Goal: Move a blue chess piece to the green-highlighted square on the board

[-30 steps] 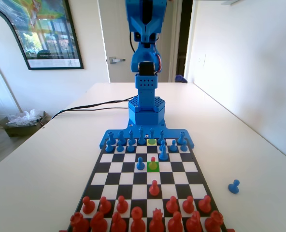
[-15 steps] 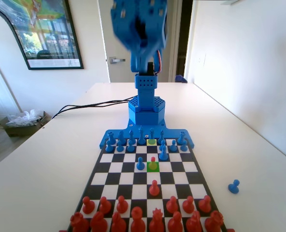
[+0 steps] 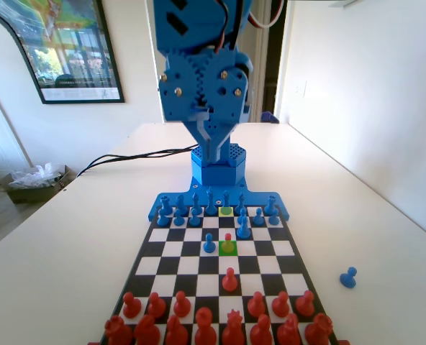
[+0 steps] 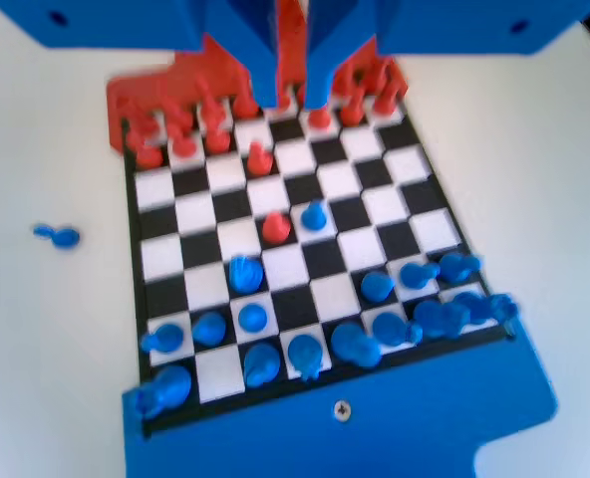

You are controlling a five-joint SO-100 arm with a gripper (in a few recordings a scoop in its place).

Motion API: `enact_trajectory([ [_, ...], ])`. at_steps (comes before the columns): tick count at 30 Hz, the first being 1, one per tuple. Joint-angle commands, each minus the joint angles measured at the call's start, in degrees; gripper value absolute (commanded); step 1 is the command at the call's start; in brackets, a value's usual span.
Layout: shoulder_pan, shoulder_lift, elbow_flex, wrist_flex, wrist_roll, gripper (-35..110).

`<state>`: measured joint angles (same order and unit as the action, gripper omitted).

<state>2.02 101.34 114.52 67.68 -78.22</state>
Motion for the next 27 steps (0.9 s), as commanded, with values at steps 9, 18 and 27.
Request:
enact_trajectory([
  [9,-1.76,0.09,11.78,-12.57,3.25,8],
  [18,-2.64,0.18,15.12,-17.93,4.92,8],
  [27,-4.31,-0.70,16.17,-19.60,4.75,8],
])
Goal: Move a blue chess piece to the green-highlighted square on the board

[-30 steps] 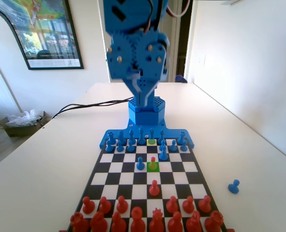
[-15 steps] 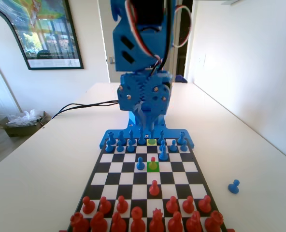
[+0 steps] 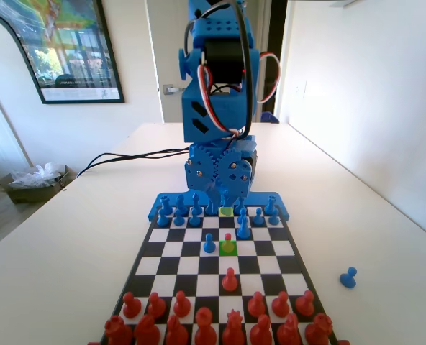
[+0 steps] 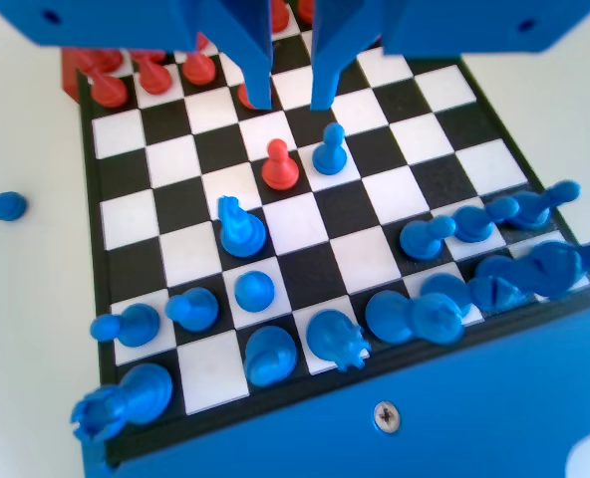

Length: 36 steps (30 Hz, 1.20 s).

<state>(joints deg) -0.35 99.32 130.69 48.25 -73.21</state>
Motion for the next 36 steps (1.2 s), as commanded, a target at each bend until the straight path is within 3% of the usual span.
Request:
enact_trajectory([
  [1,-2.29,1.32,0.09,-0.09,-0.26,8],
  [36,-2.72,-11.51,-8.35,-1.49,-1.05,10],
])
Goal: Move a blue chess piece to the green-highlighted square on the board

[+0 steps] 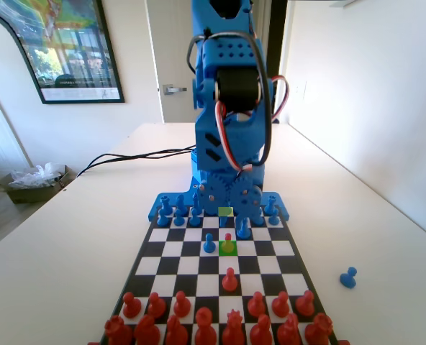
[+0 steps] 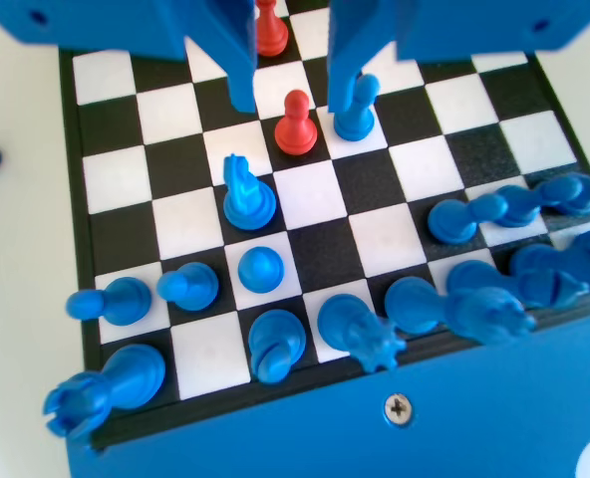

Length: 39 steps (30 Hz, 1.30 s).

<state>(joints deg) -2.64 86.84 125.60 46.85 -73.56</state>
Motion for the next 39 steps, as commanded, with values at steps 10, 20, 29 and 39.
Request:
enact_trajectory([
  [10,0.26,-2.55,-5.10,-0.70,-1.32,10],
  [20,0.97,-5.71,-7.56,-1.58,-1.85,10],
  [29,0.26,-6.06,-6.68,-2.72,-1.76,10],
  [39,0.18,-6.77,-5.62,-3.96,-2.20,10],
])
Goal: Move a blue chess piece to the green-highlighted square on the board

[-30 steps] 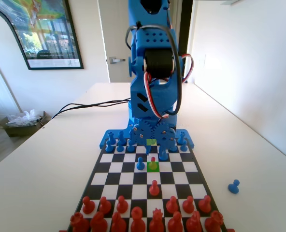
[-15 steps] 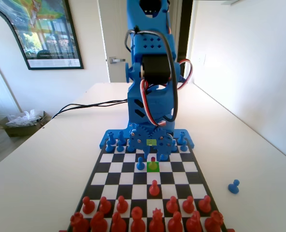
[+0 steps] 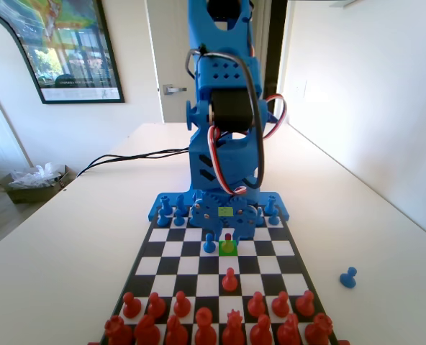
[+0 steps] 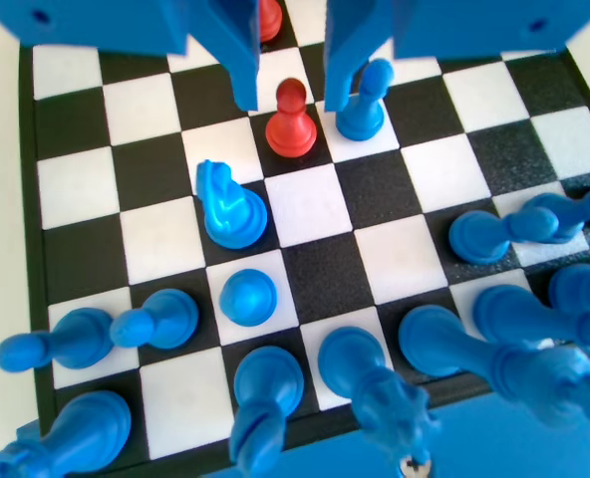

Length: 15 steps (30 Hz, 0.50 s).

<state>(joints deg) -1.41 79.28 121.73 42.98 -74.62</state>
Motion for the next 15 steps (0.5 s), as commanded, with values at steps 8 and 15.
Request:
enact_trajectory([
  [8,-1.14,0.53,-0.44,-0.88,-1.41,10],
  [15,-1.58,0.53,0.44,-1.14,-1.41,10],
])
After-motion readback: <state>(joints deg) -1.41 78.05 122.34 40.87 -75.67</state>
